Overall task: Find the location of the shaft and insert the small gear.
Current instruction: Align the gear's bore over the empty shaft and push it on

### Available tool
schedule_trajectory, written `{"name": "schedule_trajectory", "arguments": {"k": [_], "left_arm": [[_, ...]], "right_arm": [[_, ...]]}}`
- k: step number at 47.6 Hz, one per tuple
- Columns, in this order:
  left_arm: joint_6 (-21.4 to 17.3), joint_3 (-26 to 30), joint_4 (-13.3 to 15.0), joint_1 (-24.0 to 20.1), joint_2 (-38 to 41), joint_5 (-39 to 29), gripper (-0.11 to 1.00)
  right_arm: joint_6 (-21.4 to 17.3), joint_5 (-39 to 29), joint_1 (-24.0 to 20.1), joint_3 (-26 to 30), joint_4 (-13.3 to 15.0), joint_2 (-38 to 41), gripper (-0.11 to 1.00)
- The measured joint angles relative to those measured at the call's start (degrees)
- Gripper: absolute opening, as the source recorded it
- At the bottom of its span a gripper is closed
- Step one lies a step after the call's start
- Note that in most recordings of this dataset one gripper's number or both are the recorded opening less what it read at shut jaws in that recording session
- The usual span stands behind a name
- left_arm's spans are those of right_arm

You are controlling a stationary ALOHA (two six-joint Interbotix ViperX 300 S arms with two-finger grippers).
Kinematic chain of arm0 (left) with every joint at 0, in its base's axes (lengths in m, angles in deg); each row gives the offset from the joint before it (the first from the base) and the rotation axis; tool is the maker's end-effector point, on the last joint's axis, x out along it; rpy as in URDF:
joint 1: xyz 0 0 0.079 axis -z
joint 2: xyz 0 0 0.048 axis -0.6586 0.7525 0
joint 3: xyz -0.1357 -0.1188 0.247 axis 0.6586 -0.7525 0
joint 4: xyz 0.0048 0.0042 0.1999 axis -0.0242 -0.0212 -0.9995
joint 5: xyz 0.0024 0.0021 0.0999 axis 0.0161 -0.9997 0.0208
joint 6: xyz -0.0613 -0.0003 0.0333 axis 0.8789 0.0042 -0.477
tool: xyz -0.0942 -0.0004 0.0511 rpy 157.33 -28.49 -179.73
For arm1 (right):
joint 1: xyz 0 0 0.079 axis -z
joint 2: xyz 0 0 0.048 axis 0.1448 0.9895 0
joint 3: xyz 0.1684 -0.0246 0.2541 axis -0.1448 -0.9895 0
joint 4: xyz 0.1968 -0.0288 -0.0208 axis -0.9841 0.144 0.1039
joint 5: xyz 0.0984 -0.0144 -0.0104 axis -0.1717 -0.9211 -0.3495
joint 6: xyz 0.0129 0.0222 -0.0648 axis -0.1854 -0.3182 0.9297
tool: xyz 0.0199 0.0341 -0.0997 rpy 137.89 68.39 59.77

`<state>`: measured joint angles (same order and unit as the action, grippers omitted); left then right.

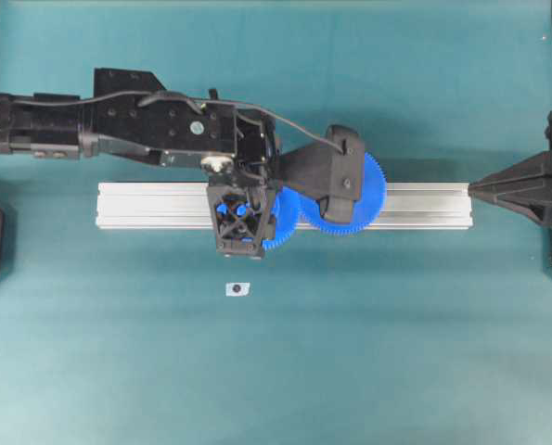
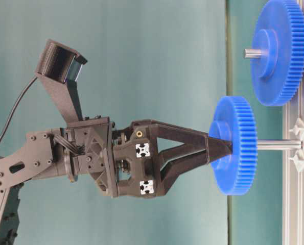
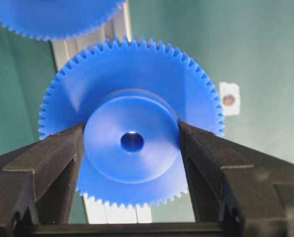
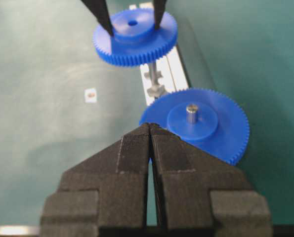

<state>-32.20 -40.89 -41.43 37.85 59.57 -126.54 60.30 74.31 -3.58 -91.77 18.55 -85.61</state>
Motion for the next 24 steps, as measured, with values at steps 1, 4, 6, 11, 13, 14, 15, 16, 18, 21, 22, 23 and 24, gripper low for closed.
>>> {"name": "schedule_trajectory", "arguments": {"k": [1, 4, 6, 11, 13, 14, 15, 16, 18, 21, 22, 23, 24], "left_arm": [[0.0, 0.0, -0.1, 0.0, 0.0, 0.2, 0.64], [0.0, -0.4, 0.0, -0.2, 0.1, 0.9, 0.64], [0.0, -0.8, -0.1, -0.2, 0.1, 1.3, 0.64], [0.0, -1.5, 0.0, -0.2, 0.3, 1.8, 0.64], [0.0, -1.7, -0.1, -0.2, 0.5, 1.8, 0.64], [0.0, -1.8, -0.1, -0.2, 0.5, 1.9, 0.64], [0.0, -1.9, -0.1, -0.2, 0.6, 2.0, 0.64], [0.0, -2.1, -0.1, -0.2, 0.7, 2.1, 0.64], [0.0, -2.3, -0.1, -0.2, 0.7, 2.4, 0.64], [0.0, -2.7, 0.0, -0.2, 0.8, 3.0, 0.64], [0.0, -2.9, 0.0, -0.2, 0.8, 3.2, 0.64], [0.0, -3.0, -0.1, -0.2, 0.8, 3.4, 0.64], [0.0, -3.1, 0.0, -0.2, 0.9, 3.6, 0.64]], "right_arm": [[0.0, 0.0, 0.1, 0.0, -0.1, 0.1, 0.00], [0.0, 0.0, 0.1, 0.0, -0.1, 0.0, 0.00], [0.0, 0.0, 0.1, -0.1, -0.1, 0.0, 0.00], [0.0, -0.1, 0.2, 0.0, -0.1, 0.0, 0.00], [0.0, 0.0, 0.2, 0.0, -0.1, 0.0, 0.00], [0.0, -0.1, 0.2, 0.0, 0.0, 0.0, 0.00], [0.0, -0.1, 0.3, 0.0, 0.0, 0.0, 0.00], [0.0, -0.1, 0.3, 0.0, -0.1, 0.0, 0.00], [0.0, 0.0, 0.4, 0.0, -0.1, 0.0, 0.00], [0.0, -0.1, 0.5, 0.0, 0.0, 0.0, 0.00], [0.0, 0.0, 0.5, 0.0, 0.0, -0.1, 0.00], [0.0, -0.1, 0.5, 0.0, -0.1, -0.1, 0.00], [0.0, -0.1, 0.5, 0.0, -0.1, -0.1, 0.00]]}}
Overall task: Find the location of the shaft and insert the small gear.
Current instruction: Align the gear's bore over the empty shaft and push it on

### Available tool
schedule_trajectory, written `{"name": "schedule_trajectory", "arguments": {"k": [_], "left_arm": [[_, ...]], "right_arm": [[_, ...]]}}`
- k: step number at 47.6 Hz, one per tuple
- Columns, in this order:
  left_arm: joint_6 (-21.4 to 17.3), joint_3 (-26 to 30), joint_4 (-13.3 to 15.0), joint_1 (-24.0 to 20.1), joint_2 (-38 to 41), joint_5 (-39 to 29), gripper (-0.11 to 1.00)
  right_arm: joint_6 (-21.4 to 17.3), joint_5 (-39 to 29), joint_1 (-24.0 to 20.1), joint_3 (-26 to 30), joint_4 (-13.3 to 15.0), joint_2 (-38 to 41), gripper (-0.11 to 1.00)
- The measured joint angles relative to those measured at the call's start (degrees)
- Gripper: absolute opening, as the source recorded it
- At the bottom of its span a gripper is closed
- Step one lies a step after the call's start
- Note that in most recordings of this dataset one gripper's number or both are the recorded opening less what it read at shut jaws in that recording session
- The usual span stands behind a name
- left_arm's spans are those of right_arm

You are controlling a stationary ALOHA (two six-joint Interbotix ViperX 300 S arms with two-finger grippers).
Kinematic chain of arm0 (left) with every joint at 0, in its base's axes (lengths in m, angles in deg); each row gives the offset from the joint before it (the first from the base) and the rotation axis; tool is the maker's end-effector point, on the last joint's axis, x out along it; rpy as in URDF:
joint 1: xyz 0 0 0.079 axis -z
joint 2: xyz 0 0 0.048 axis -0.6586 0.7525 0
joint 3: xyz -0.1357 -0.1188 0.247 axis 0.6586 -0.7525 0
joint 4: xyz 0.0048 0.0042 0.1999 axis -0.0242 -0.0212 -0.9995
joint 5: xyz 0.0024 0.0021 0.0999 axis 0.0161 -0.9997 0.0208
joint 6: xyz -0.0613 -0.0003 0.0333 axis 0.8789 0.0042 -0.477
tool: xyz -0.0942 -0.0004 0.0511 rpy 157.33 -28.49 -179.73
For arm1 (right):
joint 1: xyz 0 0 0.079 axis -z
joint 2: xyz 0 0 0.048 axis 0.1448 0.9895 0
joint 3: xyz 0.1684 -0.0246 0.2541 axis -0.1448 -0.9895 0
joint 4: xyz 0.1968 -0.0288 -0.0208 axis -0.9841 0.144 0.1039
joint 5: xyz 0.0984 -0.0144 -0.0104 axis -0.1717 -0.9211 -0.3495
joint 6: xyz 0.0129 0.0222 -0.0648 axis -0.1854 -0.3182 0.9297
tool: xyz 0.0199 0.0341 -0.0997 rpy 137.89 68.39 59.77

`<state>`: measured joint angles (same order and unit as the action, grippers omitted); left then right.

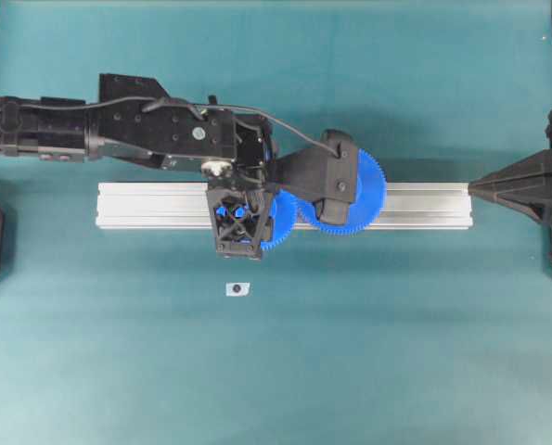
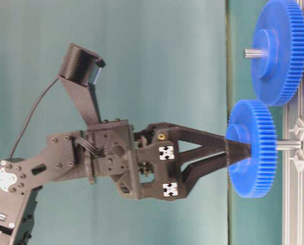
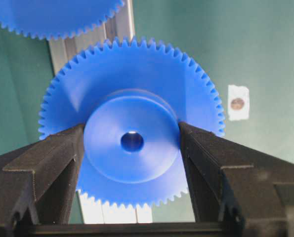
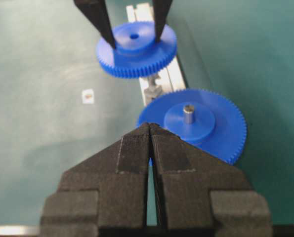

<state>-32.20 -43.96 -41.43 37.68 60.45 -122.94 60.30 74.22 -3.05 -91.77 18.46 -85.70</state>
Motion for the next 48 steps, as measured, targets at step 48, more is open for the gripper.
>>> {"name": "schedule_trajectory", "arguments": {"k": [48], "left_arm": [[-2.3, -1.4, 0.1, -2.5, 0.0, 1.0, 0.64]], "right_arm": [[-0.1, 0.0, 0.4, 0.0, 0.0, -0.4, 0.00]]}}
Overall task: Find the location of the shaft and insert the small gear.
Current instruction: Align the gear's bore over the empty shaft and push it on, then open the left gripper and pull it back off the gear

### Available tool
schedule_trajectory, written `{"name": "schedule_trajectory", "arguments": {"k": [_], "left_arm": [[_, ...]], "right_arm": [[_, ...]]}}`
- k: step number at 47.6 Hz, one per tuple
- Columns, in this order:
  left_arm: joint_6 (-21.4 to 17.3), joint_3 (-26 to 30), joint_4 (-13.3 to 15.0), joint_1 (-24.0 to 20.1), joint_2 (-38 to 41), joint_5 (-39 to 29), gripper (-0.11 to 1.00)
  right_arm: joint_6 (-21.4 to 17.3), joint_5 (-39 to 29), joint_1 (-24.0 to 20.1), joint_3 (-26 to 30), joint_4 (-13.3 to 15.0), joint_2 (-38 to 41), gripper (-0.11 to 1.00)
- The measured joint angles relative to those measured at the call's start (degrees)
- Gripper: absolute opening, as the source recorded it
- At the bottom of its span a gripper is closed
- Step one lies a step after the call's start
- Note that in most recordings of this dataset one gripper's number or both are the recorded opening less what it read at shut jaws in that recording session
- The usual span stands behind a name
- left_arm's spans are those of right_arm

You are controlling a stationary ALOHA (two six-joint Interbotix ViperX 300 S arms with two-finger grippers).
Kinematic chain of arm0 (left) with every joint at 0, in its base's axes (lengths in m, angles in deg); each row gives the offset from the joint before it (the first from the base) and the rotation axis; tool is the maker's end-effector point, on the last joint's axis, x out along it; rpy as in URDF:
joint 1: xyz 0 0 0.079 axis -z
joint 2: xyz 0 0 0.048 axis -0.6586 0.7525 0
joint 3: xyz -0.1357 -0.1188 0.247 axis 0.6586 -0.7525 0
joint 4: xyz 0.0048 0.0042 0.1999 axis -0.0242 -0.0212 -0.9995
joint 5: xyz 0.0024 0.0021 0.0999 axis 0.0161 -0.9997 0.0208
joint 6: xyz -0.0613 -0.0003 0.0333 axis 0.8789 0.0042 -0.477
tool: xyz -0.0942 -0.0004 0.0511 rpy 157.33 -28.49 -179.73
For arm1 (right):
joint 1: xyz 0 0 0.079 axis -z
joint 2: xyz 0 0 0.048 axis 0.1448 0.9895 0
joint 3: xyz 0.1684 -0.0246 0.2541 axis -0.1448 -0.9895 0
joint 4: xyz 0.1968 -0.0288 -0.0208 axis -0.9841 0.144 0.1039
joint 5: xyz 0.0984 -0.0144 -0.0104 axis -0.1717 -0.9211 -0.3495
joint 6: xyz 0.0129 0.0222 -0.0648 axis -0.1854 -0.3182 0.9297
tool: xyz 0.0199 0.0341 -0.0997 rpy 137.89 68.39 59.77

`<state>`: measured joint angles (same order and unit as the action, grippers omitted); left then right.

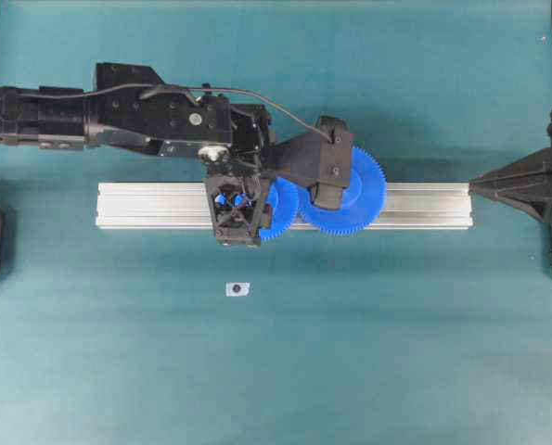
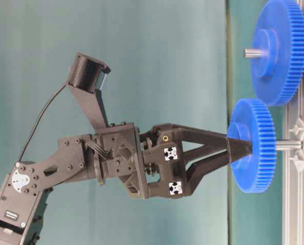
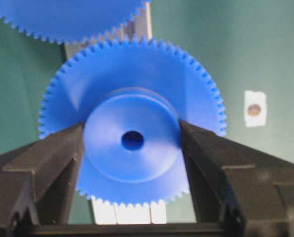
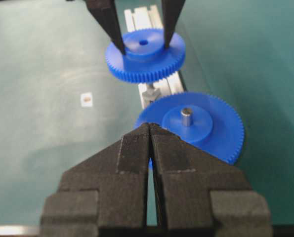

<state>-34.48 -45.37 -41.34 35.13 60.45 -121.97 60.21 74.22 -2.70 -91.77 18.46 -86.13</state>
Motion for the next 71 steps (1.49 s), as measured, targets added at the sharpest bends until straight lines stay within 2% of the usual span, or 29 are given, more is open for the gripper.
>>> {"name": "schedule_trajectory", "arguments": {"k": [45, 47, 51, 53, 71], "left_arm": [[0.4, 1.1, 0.0, 0.0, 0.4, -1.5, 0.64], [0.5, 1.2, 0.0, 0.0, 0.4, -1.7, 0.67], [0.1, 1.4, -0.1, -0.1, 0.4, -2.1, 0.86], [0.1, 1.6, -0.1, -0.3, 0.4, -2.4, 0.91], [0.4, 2.5, -0.2, 0.9, 0.5, -2.5, 0.91]], "right_arm": [[0.0, 0.0, 0.0, 0.0, 0.0, -0.5, 0.00], [0.0, 0.0, 0.0, 0.0, 0.0, -0.6, 0.00], [0.1, 0.0, 0.0, 0.0, 0.0, -0.5, 0.00], [0.1, 0.1, 0.0, 0.0, 0.0, -0.5, 0.00], [0.0, 0.0, 0.0, 0.0, 0.0, -0.6, 0.00]]}}
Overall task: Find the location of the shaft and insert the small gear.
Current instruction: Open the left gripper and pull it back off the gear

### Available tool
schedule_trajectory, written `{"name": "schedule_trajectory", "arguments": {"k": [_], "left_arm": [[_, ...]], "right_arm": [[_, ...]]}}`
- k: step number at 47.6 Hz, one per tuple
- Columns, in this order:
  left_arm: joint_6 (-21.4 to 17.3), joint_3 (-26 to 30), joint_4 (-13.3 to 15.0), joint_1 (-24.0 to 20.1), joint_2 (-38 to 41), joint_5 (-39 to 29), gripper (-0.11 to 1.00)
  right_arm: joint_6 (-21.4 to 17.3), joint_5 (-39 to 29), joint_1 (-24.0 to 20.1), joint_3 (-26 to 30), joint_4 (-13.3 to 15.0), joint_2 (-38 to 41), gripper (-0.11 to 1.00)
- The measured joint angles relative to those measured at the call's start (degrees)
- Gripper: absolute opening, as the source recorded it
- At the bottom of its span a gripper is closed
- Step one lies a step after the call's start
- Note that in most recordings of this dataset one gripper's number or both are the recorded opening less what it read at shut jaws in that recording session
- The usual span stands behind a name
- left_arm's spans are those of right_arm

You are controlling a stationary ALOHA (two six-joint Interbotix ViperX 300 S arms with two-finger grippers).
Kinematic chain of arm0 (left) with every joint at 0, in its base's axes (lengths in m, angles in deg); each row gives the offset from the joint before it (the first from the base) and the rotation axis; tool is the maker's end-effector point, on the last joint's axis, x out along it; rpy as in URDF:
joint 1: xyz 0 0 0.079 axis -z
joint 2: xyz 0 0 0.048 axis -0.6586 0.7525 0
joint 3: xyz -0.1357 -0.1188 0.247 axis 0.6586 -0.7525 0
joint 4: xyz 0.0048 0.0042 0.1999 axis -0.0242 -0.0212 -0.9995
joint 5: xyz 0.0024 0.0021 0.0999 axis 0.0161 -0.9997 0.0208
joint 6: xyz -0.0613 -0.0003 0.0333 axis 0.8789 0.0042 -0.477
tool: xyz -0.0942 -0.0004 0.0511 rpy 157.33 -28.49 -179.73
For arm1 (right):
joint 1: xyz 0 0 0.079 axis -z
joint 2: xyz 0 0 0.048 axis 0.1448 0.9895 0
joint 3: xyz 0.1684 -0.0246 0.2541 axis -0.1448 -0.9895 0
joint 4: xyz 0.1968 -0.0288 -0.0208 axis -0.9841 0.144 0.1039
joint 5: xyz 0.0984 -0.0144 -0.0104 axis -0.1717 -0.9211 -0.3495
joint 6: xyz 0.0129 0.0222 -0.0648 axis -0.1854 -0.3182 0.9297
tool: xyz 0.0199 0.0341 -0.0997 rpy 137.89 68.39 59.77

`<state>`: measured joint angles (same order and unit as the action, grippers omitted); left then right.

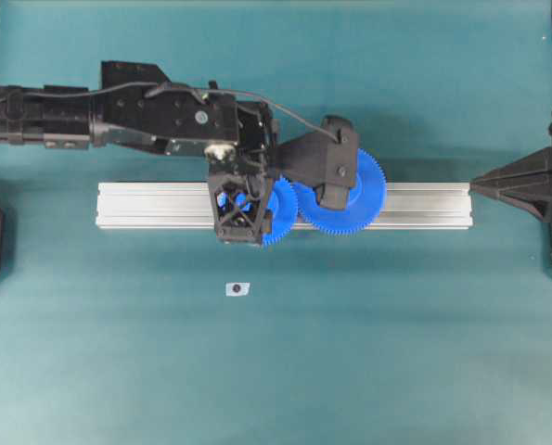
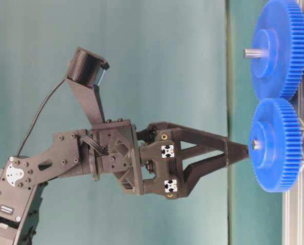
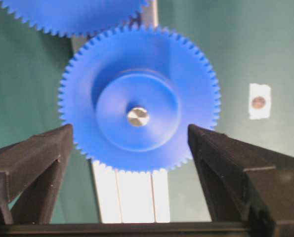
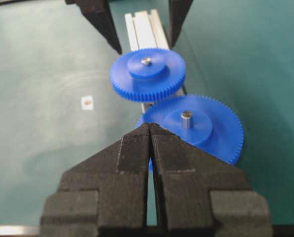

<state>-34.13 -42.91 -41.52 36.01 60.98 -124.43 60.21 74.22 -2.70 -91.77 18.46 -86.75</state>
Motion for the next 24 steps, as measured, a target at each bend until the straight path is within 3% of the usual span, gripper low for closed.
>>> {"name": "schedule_trajectory", "arguments": {"k": [24], "left_arm": [[1.2, 0.3, 0.1, 0.2, -0.1, -0.2, 0.91]], "right_arm": [[0.0, 0.0, 0.0, 0.0, 0.0, 0.0, 0.00]]}}
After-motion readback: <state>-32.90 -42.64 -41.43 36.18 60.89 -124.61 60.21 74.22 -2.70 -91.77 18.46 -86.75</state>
